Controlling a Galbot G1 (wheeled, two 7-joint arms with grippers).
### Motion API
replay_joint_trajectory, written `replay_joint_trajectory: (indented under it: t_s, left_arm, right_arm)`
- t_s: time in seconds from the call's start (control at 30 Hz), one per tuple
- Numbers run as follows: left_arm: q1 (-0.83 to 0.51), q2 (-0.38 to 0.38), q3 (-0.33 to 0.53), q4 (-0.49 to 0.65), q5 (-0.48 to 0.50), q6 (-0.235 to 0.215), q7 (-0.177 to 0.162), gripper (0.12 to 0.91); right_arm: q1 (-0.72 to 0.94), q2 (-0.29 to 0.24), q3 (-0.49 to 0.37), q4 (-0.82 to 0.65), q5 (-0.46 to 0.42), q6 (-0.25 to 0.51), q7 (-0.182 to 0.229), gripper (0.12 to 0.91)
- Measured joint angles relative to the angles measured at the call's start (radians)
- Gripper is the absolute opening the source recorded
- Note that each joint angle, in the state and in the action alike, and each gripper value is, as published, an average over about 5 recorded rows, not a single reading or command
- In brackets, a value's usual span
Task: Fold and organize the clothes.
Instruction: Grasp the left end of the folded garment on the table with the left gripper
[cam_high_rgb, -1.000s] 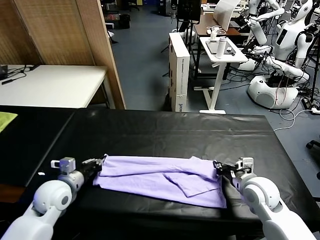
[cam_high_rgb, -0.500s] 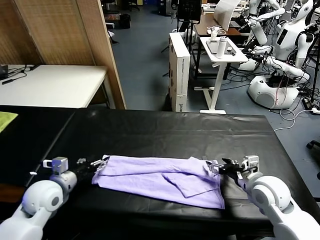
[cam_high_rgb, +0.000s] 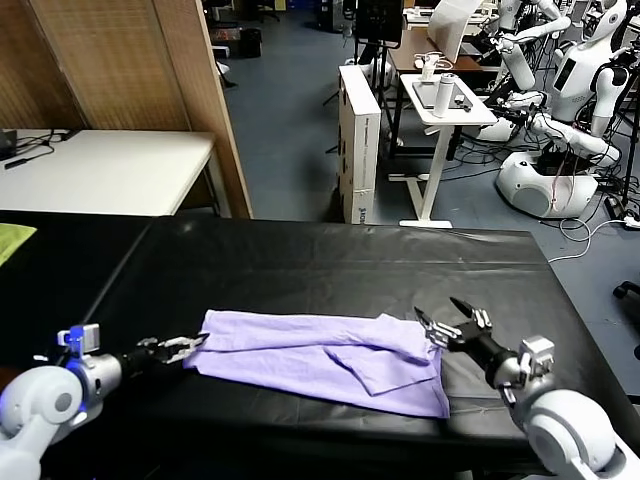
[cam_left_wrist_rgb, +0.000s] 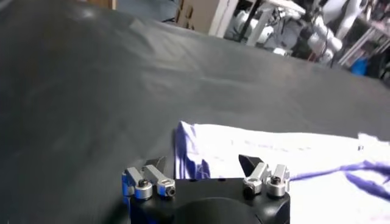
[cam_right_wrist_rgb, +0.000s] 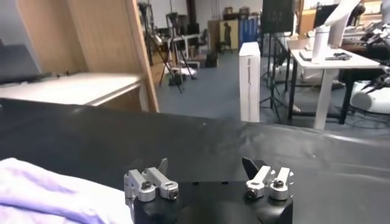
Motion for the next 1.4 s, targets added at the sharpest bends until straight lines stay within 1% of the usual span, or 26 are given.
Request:
replay_joint_trajectory:
  t_s: [0.13,0.33,0.6,0.87,1.0,1.1,1.2,1.3,1.4]
  left_arm:
    - [-0.002,-0.016,0.001,0.015,-0.007,0.000,0.014,0.907]
    - [-0.009,-0.036,0.013,0.024,-0.008,0.000,0.026,0.907]
    - [-0.023,-0.068,0.037,0.026,0.013,-0.004,0.027,0.907]
    - [-0.017,-0.083,0.040,0.025,0.023,-0.004,0.026,0.905]
    - [-0.014,-0.088,0.041,0.019,0.029,-0.004,0.023,0.884]
    - [-0.011,-0.091,0.043,0.013,0.035,-0.004,0.022,0.848]
    - [-0.008,-0.095,0.044,0.009,0.041,-0.004,0.020,0.788]
    - [-0.006,-0.096,0.046,0.006,0.044,-0.003,0.018,0.679]
    - [-0.004,-0.099,0.048,0.002,0.045,-0.002,0.014,0.548]
  right_arm:
    - [-0.047,0.022,0.017,0.019,-0.008,0.007,0.000,0.907]
    - [-0.076,0.043,0.027,0.028,-0.017,0.008,0.000,0.907]
    - [-0.078,0.052,0.026,0.028,-0.021,0.007,0.000,0.907]
    - [-0.070,0.056,0.019,0.025,-0.024,0.005,0.001,0.907]
    - [-0.064,0.059,0.012,0.024,-0.025,0.005,0.002,0.907]
    - [-0.059,0.063,0.007,0.023,-0.028,0.005,0.002,0.907]
    - [-0.056,0.068,0.000,0.022,-0.032,0.005,0.002,0.907]
    - [-0.054,0.074,-0.005,0.021,-0.038,0.004,0.002,0.907]
    - [-0.054,0.079,-0.009,0.021,-0.043,0.004,0.002,0.907]
